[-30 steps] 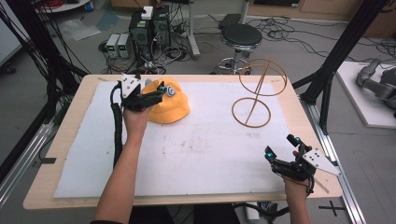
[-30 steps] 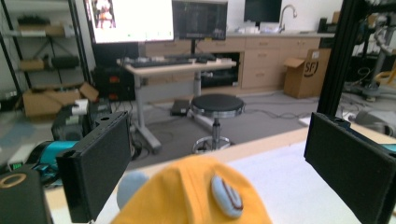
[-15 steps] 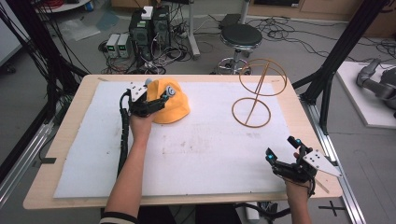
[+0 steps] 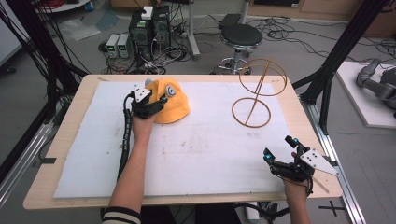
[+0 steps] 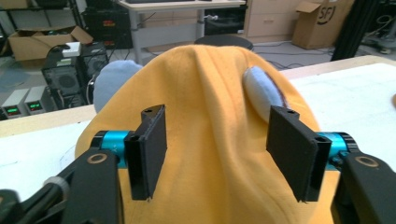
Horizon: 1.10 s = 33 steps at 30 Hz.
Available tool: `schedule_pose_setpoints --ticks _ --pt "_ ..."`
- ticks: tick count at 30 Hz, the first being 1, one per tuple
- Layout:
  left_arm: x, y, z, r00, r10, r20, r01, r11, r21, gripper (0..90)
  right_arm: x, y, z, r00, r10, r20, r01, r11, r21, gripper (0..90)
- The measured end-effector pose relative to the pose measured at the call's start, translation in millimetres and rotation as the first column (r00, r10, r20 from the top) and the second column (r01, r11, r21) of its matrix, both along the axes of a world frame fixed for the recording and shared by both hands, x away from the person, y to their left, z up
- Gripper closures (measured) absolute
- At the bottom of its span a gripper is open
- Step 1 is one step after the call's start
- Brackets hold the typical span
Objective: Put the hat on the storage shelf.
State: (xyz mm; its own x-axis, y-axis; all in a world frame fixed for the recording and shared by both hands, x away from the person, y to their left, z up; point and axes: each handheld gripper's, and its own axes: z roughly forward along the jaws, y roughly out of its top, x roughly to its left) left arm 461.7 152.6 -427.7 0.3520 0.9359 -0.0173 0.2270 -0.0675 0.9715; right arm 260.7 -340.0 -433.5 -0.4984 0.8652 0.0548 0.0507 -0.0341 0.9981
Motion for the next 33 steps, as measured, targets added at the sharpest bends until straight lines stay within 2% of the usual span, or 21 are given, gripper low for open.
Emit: schedule_pose_setpoints --ticks 4,7,11,13,15,16,17,18,24,27,31,33 --pt "2.1 0.7 -4.4 0.9997 0.002 -0.025 -0.002 1.0000 -0.004 41.2 0.4 1.2 -0.1 1.0000 0.004 -0.003 -0.004 1.000 -0.001 2.5" --pt "3.0 0.2 -5.3 0.9997 0.003 -0.025 -0.004 0.9998 -0.017 43.4 0.8 2.5 -0.1 1.0000 0.007 -0.005 -0.007 1.000 -0.005 2.5" --pt "3.0 -1.0 -6.3 0.9993 -0.011 -0.035 0.010 0.9997 -0.024 54.5 1.1 4.6 -0.2 0.9999 0.012 -0.009 -0.012 1.000 -0.007 2.5" --pt "3.0 -1.0 -7.4 0.9987 -0.031 -0.040 0.030 0.9992 -0.028 65.6 1.3 5.2 -0.2 0.9999 0.014 -0.008 -0.014 1.000 -0.008 2.5" --pt "3.0 -1.3 -7.8 0.9985 -0.031 -0.046 0.029 0.9990 -0.034 72.9 1.0 5.3 0.1 0.9999 0.012 -0.009 -0.012 1.000 -0.008 2.5" --pt "2.9 -1.2 -7.8 0.9984 -0.029 -0.049 0.027 0.9988 -0.041 81.8 0.9 5.4 0.3 0.9999 0.011 -0.008 -0.011 1.000 -0.006 2.5" --pt "2.7 -0.7 -7.5 0.9982 -0.030 -0.053 0.028 0.9988 -0.040 81.8 0.9 5.4 0.3 0.9999 0.011 -0.008 -0.011 1.000 -0.006 2.5" --pt "2.5 0.0 -7.0 0.9984 -0.027 -0.051 0.025 0.9990 -0.036 86.0 1.1 5.2 0.3 0.9999 0.010 -0.006 -0.010 1.000 -0.008 2.5" --pt "1.0 2.4 -4.5 0.9979 -0.051 -0.040 0.049 0.9977 -0.048 88.0 1.7 6.0 -0.5 0.9999 0.014 -0.009 -0.014 1.000 -0.009 2.5" --pt "-1.5 1.6 0.8 0.9977 -0.068 -0.009 0.067 0.9965 -0.051 88.1 1.6 6.3 -0.3 0.9998 0.014 -0.011 -0.014 1.000 -0.011 2.5" --pt "-8.2 0.4 13.9 0.9946 -0.082 0.063 0.087 0.9934 -0.075 88.2 2.0 6.7 -0.4 0.9999 0.014 -0.005 -0.014 1.000 -0.014 2.5" --pt "-13.8 1.3 23.5 0.9900 -0.089 0.110 0.100 0.9904 -0.096 88.2 1.4 7.5 -0.4 0.9998 0.015 -0.012 -0.015 1.000 -0.009 2.5"
